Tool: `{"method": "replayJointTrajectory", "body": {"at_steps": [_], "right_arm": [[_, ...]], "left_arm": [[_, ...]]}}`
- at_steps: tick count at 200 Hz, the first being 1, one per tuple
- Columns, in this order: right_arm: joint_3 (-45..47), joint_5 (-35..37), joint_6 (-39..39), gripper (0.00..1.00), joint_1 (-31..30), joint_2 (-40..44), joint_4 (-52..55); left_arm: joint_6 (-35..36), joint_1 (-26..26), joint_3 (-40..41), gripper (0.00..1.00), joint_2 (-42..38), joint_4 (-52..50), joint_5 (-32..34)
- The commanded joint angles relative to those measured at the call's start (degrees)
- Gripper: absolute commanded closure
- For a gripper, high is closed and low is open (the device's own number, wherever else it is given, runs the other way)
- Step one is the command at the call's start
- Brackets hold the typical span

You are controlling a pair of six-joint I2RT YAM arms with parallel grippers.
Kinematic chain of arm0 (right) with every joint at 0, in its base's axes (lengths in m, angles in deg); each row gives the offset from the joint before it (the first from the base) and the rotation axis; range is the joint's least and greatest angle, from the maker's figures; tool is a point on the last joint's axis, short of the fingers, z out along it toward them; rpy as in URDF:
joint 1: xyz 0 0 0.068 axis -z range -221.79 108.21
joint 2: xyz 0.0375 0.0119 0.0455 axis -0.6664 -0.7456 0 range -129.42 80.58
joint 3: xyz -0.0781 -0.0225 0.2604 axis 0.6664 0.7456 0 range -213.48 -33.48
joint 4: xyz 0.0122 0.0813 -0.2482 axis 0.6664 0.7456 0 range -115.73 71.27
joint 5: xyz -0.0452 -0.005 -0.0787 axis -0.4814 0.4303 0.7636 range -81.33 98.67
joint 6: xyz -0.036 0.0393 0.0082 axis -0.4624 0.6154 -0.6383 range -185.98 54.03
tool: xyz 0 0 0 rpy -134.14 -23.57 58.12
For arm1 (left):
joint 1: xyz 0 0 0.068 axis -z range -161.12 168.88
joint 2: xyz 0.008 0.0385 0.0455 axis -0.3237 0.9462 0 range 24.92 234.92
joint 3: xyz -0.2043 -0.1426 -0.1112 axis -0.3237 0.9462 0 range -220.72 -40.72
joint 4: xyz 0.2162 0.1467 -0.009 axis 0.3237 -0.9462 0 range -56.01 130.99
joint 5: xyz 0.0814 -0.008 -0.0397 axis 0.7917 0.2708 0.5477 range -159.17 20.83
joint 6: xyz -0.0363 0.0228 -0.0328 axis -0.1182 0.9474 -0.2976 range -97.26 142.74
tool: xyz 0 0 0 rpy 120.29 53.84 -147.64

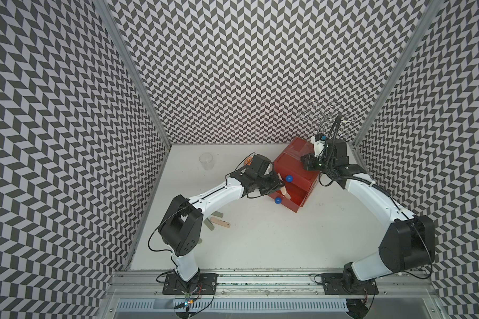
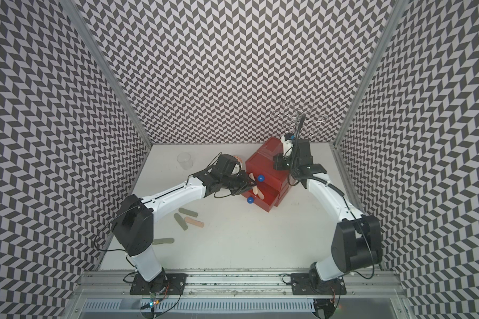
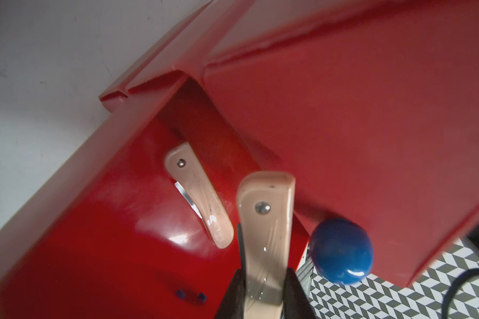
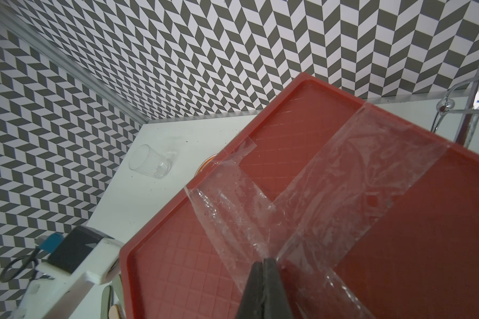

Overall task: Place the fruit knives into the drawer by color
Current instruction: Place the fruit knife in the drawer.

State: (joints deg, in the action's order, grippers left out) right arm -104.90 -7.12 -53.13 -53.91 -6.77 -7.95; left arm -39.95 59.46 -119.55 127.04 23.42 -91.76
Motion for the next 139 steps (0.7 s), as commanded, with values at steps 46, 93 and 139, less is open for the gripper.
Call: {"method": "replayJointTrajectory", "body": {"at_steps": [46, 93, 139], "right_arm": [[3.69, 2.06, -0.83, 0.99, 0.17, -3.56, 13.52], [3.61, 2.18, -0.81, 0.99, 0.19, -3.52, 13.58], [3.56, 2.06, -0.93, 0.99, 0.2, -3.53, 13.53]], "left_arm": [[0.23, 0.64, 0.43, 0.83, 1.21, 1.22, 0.17], [0.5, 0.69, 0.0, 0.76, 1.72, 1.02, 0.26], [2.09, 0.73, -2.36, 0.7, 2.32, -1.02, 1.2]]}}
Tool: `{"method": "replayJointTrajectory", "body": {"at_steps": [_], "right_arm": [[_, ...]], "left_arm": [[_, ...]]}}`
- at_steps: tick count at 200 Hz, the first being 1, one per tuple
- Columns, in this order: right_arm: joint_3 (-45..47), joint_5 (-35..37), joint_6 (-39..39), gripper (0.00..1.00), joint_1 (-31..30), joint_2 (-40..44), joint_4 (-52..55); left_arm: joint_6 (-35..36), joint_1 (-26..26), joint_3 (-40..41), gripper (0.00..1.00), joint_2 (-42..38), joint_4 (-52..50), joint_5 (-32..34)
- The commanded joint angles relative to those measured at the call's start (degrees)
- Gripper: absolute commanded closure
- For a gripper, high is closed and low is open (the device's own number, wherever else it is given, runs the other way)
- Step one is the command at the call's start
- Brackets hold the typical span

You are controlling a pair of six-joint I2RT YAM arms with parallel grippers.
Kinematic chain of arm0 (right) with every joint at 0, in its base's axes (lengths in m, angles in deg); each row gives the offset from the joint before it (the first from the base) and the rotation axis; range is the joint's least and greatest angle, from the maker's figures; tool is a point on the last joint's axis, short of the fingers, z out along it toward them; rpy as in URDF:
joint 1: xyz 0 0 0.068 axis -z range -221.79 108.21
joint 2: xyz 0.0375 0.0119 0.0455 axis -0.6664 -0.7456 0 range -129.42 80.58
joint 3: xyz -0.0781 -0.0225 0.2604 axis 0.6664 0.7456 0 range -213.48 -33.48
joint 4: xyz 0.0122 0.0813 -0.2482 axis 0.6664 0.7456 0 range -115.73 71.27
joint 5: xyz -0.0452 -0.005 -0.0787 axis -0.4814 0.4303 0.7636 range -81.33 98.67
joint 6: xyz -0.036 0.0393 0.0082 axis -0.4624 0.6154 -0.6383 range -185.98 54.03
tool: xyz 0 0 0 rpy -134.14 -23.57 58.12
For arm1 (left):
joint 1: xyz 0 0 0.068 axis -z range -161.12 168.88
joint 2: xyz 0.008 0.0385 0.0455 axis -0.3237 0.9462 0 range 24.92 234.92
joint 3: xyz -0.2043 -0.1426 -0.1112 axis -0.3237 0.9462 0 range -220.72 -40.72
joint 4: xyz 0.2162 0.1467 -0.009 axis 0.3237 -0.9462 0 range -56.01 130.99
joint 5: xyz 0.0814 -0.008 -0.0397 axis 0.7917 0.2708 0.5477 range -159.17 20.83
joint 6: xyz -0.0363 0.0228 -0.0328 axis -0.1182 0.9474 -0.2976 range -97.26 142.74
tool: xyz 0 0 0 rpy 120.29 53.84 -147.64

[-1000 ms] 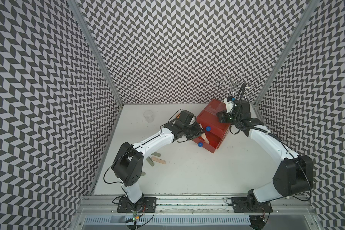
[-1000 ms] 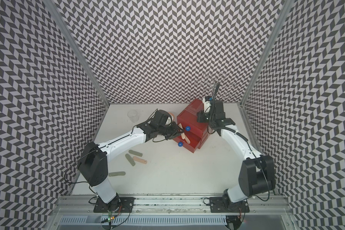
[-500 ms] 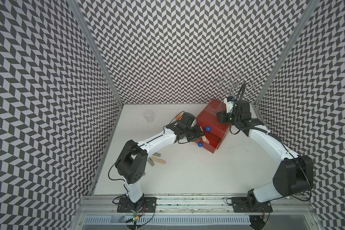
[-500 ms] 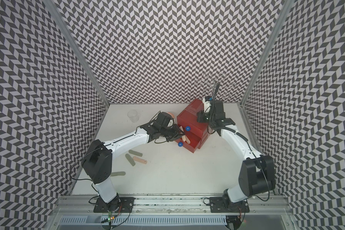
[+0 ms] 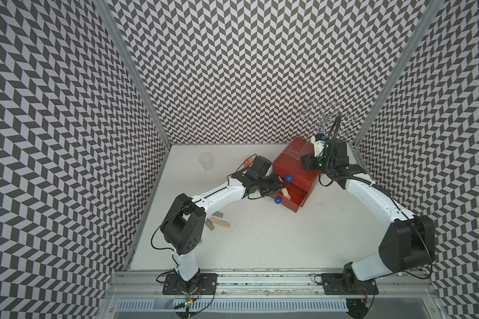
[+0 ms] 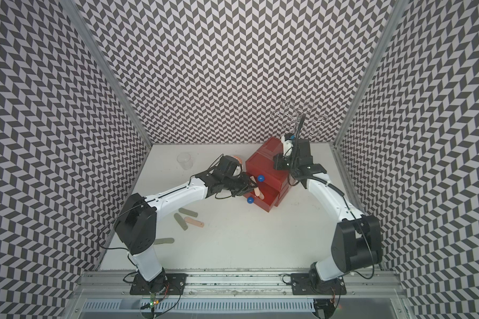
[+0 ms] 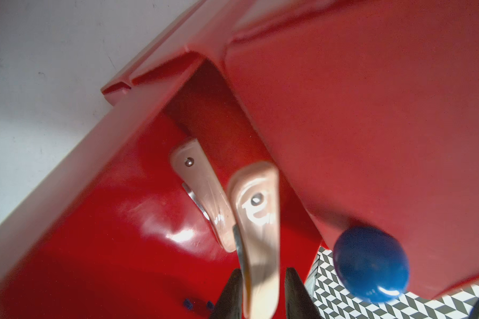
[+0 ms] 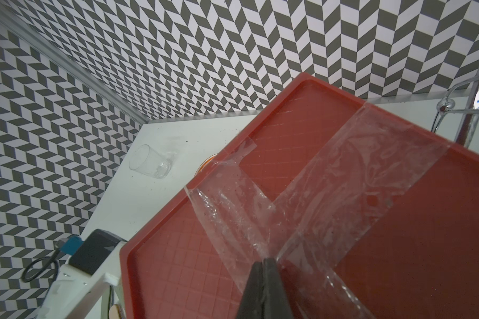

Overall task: Place the fruit knives into the drawer by color
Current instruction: Place the fruit knife in the drawer, then pick up the fruit knife from the center of the board.

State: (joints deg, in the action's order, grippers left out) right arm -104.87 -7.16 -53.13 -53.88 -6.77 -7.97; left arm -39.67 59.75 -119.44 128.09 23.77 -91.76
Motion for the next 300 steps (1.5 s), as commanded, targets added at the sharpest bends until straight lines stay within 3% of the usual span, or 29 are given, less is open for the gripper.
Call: {"method": "replayJointTrajectory", "body": {"at_steps": [1, 49, 98, 125, 145, 210, 235, 251, 300], "right_arm": [[3.54, 2.11, -0.95, 0.99, 0.16, -3.53, 13.58], [3.35, 2.29, -0.96, 0.99, 0.2, -3.53, 13.78], [3.53, 2.49, -0.81, 0.99, 0.17, -3.62, 13.62], [3.22, 2.48, -0.76, 0.99, 0.27, -3.65, 13.68], [3.14, 2.65, -0.82, 0.99, 0.15, -3.41, 13.78], [3.41, 1.97, -0.67, 0.99, 0.18, -3.21, 13.29], [3.75, 1.69, -0.61, 0.99, 0.21, -2.88, 12.92], [4.22, 1.68, -0.55, 0.99, 0.24, -2.68, 12.65], [5.49, 1.33, -0.59, 0.99, 0.31, -2.27, 11.82]], "left_arm": [[1.78, 0.4, -2.48, 0.7, 1.3, -1.4, 1.26], [4.5, 0.36, -7.3, 0.67, 1.16, -5.85, 4.14], [9.95, 0.11, -12.54, 0.68, -3.44, -19.38, 15.54], [10.38, -0.32, -11.89, 0.68, -8.08, -27.68, 21.68], [8.93, -1.76, -6.83, 0.68, -12.69, -31.55, 24.14], [6.62, -15.55, 17.12, 0.65, -26.04, -32.17, 20.04], [7.72, -21.01, 23.82, 0.64, -25.97, -28.76, 13.08], [8.49, -23.12, 25.52, 0.65, -23.94, -27.64, 10.18], [8.2, -25.69, 24.93, 0.65, -20.83, -29.16, 10.18]]}}
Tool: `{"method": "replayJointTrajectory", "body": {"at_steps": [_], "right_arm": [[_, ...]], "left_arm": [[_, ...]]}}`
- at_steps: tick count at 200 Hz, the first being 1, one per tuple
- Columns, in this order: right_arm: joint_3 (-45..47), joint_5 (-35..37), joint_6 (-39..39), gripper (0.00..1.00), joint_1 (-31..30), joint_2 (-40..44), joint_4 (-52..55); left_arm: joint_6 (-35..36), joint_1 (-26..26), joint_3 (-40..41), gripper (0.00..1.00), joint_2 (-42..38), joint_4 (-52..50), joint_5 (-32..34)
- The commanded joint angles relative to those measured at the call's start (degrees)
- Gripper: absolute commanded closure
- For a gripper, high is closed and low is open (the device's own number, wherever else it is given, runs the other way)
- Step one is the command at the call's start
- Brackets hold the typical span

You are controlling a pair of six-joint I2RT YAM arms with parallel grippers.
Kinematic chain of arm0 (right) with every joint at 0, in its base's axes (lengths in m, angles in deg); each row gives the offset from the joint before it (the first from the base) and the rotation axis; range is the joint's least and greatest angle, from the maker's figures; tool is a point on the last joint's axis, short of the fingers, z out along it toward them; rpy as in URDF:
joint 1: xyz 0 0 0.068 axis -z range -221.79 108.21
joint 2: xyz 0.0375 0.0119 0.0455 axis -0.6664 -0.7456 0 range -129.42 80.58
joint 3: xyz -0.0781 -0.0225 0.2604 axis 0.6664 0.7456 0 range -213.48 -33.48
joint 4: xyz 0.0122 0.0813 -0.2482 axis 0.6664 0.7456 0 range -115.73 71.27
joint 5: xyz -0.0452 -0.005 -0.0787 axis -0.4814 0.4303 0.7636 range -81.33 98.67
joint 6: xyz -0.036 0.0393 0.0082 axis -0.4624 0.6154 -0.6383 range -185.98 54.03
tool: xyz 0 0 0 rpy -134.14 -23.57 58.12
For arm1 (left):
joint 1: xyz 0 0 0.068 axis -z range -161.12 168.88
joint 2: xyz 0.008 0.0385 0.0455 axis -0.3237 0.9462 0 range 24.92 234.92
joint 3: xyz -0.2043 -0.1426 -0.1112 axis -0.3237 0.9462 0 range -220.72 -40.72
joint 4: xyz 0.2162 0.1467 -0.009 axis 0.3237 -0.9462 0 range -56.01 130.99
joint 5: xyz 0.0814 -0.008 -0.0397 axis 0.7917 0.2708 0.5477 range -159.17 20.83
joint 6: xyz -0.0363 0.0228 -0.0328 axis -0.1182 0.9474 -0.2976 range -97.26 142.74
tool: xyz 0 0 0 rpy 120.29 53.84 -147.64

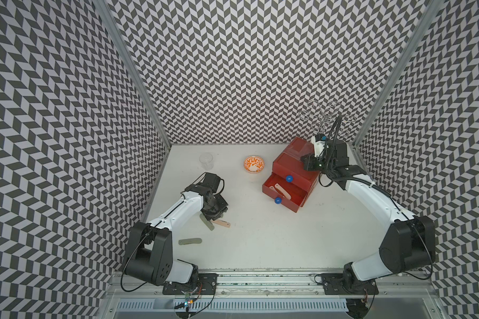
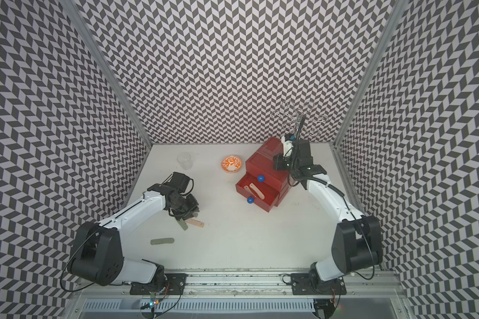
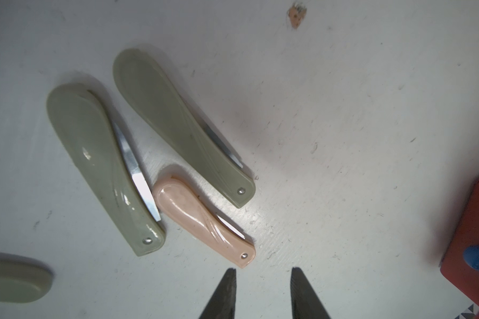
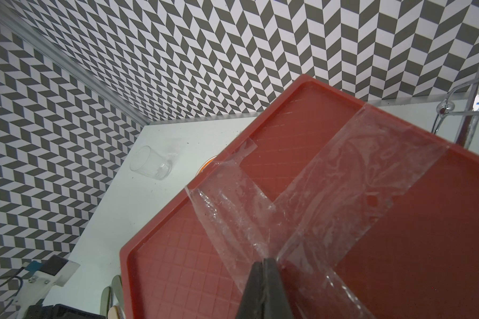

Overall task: Place the fruit knives into the drawer by color
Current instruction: Pick up the fruit knife from the center of the board.

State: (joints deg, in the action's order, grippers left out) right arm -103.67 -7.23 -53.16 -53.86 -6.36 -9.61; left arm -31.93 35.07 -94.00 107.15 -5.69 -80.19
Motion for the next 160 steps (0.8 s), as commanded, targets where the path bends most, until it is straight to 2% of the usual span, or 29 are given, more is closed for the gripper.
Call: {"method": "replayJointTrajectory", "body": {"at_steps": [1, 48, 160], "right_arm": [[4.28, 1.4, -0.58, 0.99, 0.2, -2.74, 13.43], [5.34, 0.88, -0.37, 0.99, 0.29, -2.82, 12.25], [5.09, 0.17, -0.49, 0.99, 0.4, -3.3, 11.84]], "left_arm": [[0.46, -1.09, -0.51, 0.65, 0.2, 0.24, -1.37], [-2.0, -2.12, -1.0, 0.64, 0.88, -3.24, 0.93], [-6.3, -2.12, 5.09, 0.65, 1.8, 1.02, 0.67]]}}
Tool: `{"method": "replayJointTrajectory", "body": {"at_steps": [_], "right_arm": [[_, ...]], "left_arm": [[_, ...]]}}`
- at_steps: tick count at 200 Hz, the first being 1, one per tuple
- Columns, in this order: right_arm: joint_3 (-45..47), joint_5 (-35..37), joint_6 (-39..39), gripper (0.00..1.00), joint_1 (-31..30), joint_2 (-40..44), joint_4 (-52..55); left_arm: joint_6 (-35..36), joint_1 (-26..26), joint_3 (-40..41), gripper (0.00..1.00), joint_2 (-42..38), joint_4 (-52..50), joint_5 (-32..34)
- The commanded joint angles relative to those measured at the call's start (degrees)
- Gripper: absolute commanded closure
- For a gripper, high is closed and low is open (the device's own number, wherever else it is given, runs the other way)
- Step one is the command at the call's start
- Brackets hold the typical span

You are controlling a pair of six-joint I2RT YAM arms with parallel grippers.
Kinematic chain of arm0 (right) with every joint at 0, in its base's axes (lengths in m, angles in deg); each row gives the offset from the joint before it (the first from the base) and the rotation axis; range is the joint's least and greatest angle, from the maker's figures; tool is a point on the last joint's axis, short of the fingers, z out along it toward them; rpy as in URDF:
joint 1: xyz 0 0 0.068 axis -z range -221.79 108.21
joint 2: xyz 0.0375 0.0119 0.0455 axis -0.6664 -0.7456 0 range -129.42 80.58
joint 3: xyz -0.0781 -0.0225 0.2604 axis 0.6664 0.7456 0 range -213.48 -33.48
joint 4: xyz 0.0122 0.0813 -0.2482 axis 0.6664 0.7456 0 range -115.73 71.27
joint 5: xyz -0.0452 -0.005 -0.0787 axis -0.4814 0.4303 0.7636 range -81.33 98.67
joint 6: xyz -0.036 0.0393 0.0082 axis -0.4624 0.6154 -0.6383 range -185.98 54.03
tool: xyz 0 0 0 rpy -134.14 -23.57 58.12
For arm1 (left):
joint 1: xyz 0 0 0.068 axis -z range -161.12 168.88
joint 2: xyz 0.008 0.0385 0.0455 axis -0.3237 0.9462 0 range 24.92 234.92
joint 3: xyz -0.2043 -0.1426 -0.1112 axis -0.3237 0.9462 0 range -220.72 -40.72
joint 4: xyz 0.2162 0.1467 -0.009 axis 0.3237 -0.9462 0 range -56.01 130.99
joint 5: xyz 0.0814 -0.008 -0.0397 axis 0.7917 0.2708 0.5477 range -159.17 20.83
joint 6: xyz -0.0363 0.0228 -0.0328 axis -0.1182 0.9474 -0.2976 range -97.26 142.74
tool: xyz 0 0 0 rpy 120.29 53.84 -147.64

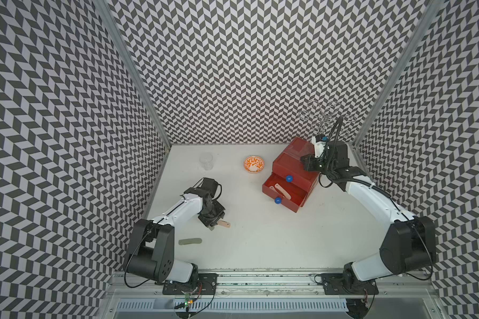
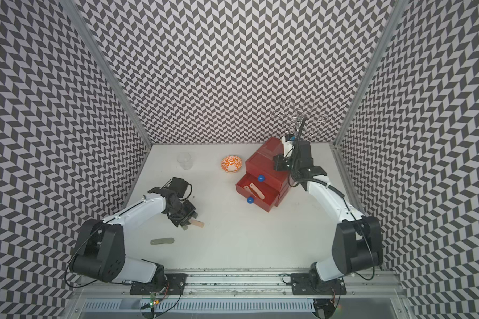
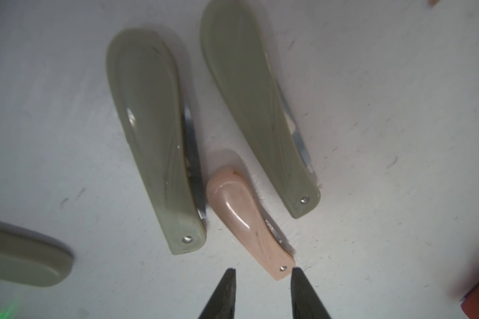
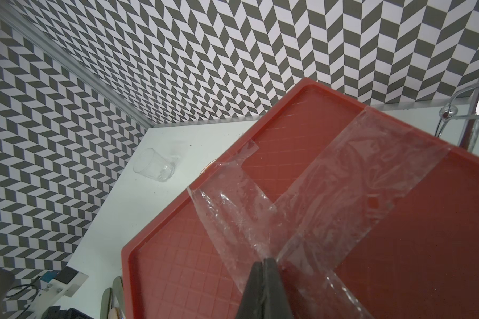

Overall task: Place the fruit knives into the drawer by color
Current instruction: Pick up the fruit knife from the center of the board.

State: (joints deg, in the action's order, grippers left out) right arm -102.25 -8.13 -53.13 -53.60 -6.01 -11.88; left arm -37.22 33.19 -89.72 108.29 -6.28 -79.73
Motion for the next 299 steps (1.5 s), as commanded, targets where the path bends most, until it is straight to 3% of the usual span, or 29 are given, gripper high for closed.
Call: {"method": "replayJointTrajectory", "body": {"at_steps": [1, 167, 299], "right_arm": [[3.66, 1.07, -0.48, 0.99, 0.13, -3.62, 14.11], [3.79, 0.55, -0.69, 0.99, 0.31, -4.2, 13.73], [3.73, 0.63, -0.6, 0.99, 0.58, -4.48, 13.66]], "left_arm": [[-1.02, -0.24, 0.82, 0.64, 0.66, 1.63, 0.25], [-3.74, -0.26, 0.74, 0.65, 4.24, 4.07, 1.25], [0.25, 0.32, 0.21, 0.68, 7.06, 4.47, 1.22]]}}
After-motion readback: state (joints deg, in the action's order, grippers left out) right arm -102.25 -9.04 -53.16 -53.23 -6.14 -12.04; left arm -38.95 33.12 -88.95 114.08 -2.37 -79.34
